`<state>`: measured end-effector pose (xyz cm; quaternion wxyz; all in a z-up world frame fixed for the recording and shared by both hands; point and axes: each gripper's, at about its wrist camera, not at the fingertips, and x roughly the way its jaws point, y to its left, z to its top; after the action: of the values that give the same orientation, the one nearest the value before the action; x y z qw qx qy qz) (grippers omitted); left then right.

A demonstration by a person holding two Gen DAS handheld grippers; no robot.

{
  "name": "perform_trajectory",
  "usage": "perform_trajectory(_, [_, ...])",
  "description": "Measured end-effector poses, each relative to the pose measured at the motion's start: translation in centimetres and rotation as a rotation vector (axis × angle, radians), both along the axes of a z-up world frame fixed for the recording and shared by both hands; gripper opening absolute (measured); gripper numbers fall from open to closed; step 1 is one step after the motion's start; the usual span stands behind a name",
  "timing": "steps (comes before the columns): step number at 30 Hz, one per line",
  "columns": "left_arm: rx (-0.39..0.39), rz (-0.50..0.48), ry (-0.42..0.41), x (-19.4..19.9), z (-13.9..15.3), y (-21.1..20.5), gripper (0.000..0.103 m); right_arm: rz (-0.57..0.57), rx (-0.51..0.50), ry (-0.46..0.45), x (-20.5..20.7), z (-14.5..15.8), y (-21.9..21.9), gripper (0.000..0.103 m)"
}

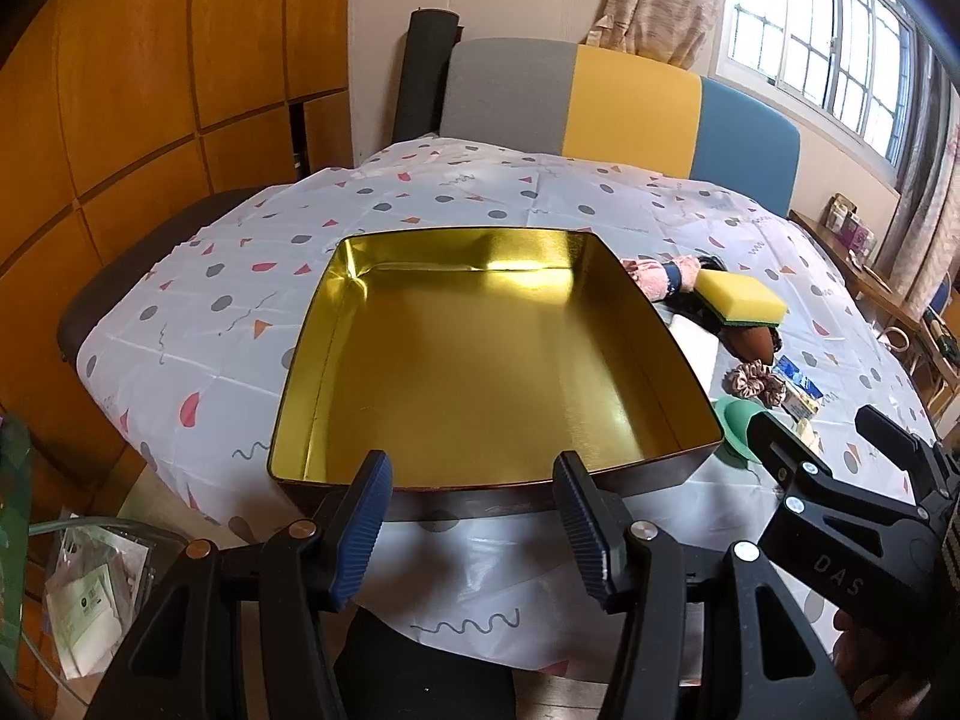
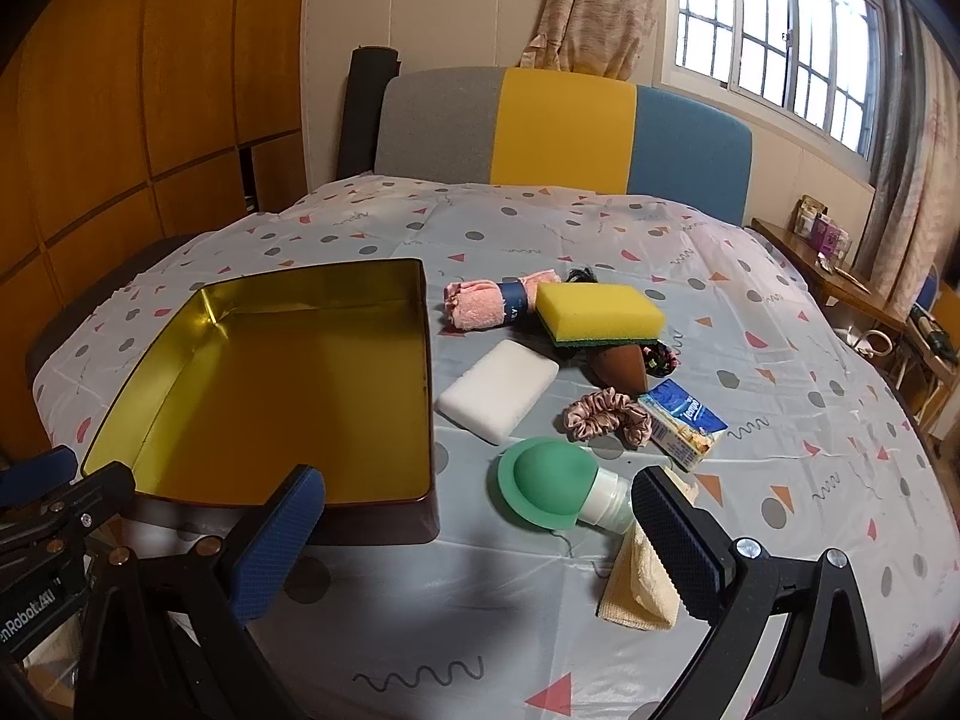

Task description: Organize soft objects

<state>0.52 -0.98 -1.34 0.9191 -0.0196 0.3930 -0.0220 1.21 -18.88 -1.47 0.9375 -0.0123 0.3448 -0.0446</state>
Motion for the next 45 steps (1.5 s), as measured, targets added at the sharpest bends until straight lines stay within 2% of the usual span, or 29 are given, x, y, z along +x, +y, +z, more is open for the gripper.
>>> perform_trajectory(17, [0.019,-0.014,0.003,0.2,0.0,-0.5,0.057,-0.004,0.009,0.002,0.3,-0.1,-0.4,0.103])
perform_trajectory(26, [-0.004,-0.057,0.005,0.3,-0.1,-1.0,0.057,-0.003,0.013,0.003,0.3,-0.2,-0.5,0.103])
perform_trajectory(30, [-0.032,-0.112,-0.001,0.3,0.0,-1.6,0.071,-0.011,0.014,0.006,0.5,-0.2,-0.9,0.103])
perform_trajectory(33, [-0.032,-0.162,-0.007,0.3,0.4,-2.5,0.071,-0.012,0.024,0.009,0.7,-0.3,-1.5,0.103])
perform_trajectory(37, [-0.005,-0.233,-0.018,1.4,1.5,-4.6,0.071,-0.008,0.074,0.024,1.1,-0.1,-4.2,0.103])
perform_trajectory(39, [-0.003,-0.284,-0.008,2.5,2.0,-5.7,0.071,-0.017,0.113,0.047,1.4,0.0,-6.9,0.103])
perform_trajectory(41, [-0.024,-0.348,0.016,3.8,2.6,-6.9,0.071,-0.041,0.141,0.069,1.7,0.1,-10.3,0.103])
perform_trajectory(45, [-0.018,-0.419,0.081,6.4,2.9,-9.5,0.071,-0.133,0.133,0.088,1.6,0.3,-16.6,0.103])
